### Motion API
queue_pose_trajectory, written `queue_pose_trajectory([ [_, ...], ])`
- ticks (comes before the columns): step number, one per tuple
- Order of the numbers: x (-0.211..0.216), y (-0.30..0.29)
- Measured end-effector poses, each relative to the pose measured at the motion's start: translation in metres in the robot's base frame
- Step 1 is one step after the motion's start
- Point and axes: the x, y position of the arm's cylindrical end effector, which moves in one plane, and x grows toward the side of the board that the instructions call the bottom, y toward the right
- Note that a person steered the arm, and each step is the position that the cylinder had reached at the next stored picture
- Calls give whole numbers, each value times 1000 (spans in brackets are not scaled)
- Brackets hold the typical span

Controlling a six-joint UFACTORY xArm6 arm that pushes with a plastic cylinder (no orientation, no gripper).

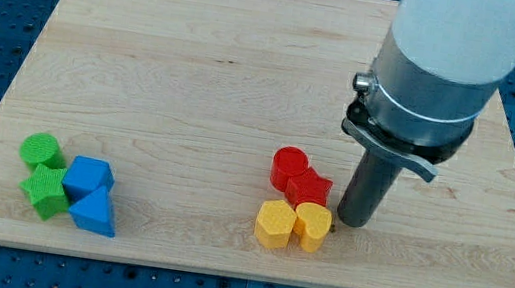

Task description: Separate the red blocks and yellow blocks

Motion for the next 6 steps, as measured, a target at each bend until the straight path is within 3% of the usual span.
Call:
queue_pose_trajectory([
  [3, -7, -71],
  [6, -53, -106],
])
